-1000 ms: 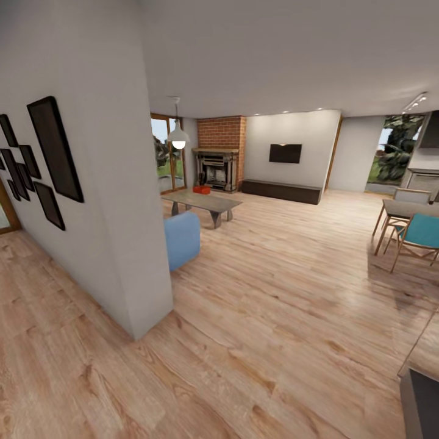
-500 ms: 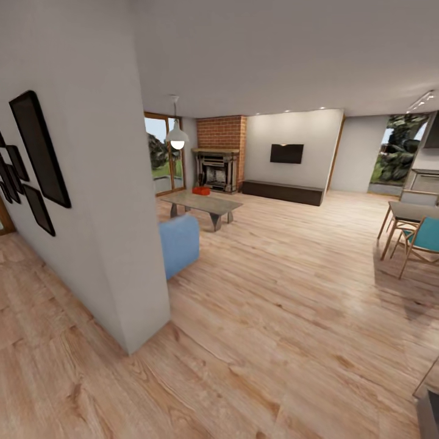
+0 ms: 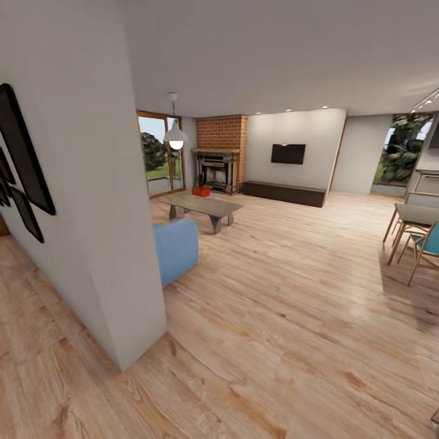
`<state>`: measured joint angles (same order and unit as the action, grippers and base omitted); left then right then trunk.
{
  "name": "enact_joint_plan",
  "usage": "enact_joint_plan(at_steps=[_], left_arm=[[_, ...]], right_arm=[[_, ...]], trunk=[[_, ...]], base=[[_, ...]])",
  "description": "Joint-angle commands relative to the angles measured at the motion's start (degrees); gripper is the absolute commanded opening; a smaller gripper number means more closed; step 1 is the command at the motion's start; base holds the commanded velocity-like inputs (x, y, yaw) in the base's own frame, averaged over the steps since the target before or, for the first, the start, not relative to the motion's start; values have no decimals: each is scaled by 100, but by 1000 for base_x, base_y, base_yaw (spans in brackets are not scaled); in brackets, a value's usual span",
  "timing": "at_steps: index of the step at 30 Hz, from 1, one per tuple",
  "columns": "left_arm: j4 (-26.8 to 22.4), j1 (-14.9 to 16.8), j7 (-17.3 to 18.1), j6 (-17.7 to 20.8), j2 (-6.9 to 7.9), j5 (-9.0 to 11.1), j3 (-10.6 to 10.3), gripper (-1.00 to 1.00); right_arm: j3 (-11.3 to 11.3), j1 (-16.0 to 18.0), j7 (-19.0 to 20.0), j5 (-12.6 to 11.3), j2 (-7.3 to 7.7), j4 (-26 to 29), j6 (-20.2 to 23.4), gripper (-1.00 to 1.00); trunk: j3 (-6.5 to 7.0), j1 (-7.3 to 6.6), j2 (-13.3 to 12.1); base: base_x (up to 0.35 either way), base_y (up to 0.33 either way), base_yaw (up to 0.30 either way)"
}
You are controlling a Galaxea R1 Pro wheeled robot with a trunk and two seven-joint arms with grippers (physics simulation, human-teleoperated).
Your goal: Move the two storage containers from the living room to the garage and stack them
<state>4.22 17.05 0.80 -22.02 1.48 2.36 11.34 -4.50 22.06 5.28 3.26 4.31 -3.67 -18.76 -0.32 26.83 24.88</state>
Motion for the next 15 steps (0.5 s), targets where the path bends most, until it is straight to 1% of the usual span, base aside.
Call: enact_joint_plan(at_steps=[1, 3, 5, 15], left_arm=[[26, 9, 8, -39, 2, 24, 9, 100], [26, 9, 8, -39, 2, 21, 6, 100], [26, 8, 8, -39, 2, 21, 8, 100], [26, 9, 8, -39, 2, 21, 6, 100]], right_arm=[[-42, 9, -1, 6, 0, -22, -40, 100], [-42, 9, -1, 1, 0, -27, -37, 100], [-42, 9, -1, 0, 0, -28, -33, 100], [-42, 9, -1, -1, 0, -28, -31, 100]], trunk=[[-3, 6, 5], [-3, 6, 5], [-3, 6, 5], [-3, 6, 5]], base=[[326, 0, 0], [325, 0, -62], [325, 0, -186], [325, 0, -259]])
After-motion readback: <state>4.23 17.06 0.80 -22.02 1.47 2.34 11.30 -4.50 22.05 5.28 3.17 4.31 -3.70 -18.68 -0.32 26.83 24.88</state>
